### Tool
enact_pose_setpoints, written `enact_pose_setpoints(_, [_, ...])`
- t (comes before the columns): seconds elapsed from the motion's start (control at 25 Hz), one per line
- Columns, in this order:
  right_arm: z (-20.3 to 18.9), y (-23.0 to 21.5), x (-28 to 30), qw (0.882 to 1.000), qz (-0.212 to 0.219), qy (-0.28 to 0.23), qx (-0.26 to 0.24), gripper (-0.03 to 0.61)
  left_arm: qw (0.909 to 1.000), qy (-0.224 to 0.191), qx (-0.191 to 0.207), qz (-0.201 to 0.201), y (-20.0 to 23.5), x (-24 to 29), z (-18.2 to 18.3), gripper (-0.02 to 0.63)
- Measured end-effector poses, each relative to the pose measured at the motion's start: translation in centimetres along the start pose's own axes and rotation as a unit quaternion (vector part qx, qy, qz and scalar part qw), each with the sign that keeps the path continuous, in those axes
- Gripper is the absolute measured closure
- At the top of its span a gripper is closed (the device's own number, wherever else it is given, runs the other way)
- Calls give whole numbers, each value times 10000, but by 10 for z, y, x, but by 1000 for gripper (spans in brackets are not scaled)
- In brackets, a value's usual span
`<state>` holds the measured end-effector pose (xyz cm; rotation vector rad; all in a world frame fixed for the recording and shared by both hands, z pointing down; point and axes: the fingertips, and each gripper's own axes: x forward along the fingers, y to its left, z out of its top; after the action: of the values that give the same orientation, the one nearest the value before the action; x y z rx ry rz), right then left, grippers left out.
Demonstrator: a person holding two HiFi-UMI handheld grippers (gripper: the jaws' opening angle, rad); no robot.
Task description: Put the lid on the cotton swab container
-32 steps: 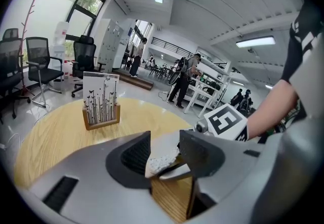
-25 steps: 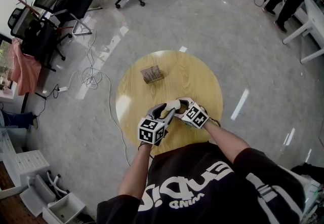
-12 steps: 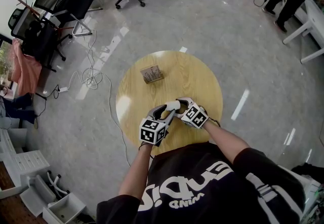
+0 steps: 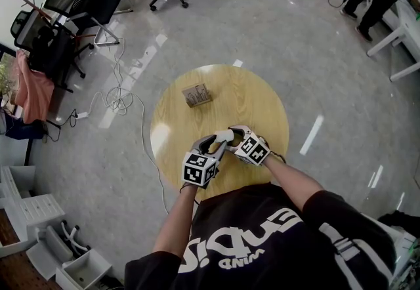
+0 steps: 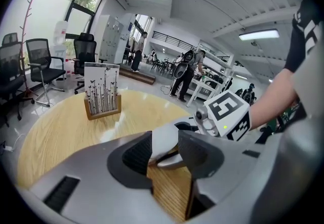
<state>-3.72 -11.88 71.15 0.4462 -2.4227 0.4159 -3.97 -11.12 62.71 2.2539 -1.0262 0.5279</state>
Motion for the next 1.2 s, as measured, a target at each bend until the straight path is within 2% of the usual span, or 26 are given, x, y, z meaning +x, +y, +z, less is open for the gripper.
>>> enact_pose_setpoints(0.44, [2, 2, -1, 10000, 18, -9, 71, 302, 9999, 75, 150, 25, 0, 1, -3, 449])
enact_pose_setpoints(0.84, [7, 1, -23, 9996, -119, -237, 134, 304, 9999, 46, 130, 35, 1, 0, -4, 449])
enact_pose_setpoints(1.08, [-1, -1, -36, 9987, -212, -311, 344, 304, 10000, 7, 54, -24, -2, 1, -4, 449])
enact_pose_setpoints(1.2, [-2, 3, -44, 9983, -209, -378, 389, 329, 10000, -53, -13, 27, -3, -2, -5, 448])
